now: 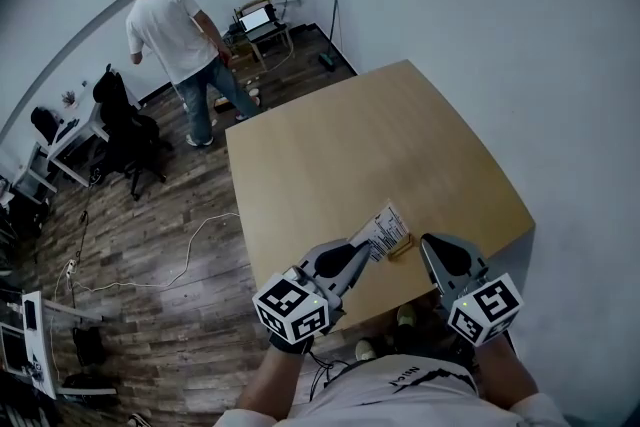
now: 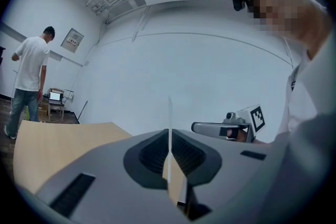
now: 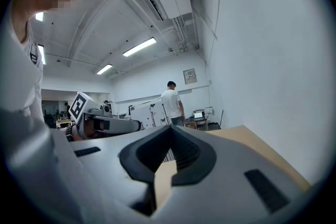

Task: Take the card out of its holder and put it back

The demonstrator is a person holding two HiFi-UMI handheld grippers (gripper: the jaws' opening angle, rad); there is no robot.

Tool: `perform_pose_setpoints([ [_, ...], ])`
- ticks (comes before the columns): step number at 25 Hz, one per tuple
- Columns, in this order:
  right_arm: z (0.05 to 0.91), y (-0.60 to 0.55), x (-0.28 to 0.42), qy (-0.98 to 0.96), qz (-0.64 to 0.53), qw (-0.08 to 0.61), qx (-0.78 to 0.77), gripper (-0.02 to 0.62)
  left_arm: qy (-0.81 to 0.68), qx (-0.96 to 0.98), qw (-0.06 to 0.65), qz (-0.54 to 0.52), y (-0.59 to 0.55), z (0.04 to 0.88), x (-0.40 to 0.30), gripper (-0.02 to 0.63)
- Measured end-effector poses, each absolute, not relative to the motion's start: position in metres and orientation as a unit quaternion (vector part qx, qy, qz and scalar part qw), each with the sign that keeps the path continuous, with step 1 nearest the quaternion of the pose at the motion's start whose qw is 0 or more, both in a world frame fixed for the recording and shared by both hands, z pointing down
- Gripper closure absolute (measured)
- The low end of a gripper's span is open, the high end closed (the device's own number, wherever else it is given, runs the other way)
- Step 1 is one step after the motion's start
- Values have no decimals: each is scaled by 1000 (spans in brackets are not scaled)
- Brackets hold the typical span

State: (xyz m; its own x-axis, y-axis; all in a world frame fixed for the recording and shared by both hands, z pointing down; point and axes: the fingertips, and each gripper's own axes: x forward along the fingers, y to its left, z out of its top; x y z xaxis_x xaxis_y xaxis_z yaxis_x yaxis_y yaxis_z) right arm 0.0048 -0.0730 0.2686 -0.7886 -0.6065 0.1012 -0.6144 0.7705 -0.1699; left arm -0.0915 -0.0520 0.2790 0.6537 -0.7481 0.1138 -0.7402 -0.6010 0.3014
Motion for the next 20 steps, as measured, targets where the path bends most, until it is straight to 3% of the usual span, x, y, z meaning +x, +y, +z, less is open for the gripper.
perform_pose_setpoints([
  [12, 266, -88, 16, -932, 98, 12, 348, 583, -399, 902, 164, 9, -72, 293, -81, 581],
  [20, 310, -105, 29, -925, 119, 5, 360, 582, -369, 916, 156, 37, -97, 357, -68, 581],
])
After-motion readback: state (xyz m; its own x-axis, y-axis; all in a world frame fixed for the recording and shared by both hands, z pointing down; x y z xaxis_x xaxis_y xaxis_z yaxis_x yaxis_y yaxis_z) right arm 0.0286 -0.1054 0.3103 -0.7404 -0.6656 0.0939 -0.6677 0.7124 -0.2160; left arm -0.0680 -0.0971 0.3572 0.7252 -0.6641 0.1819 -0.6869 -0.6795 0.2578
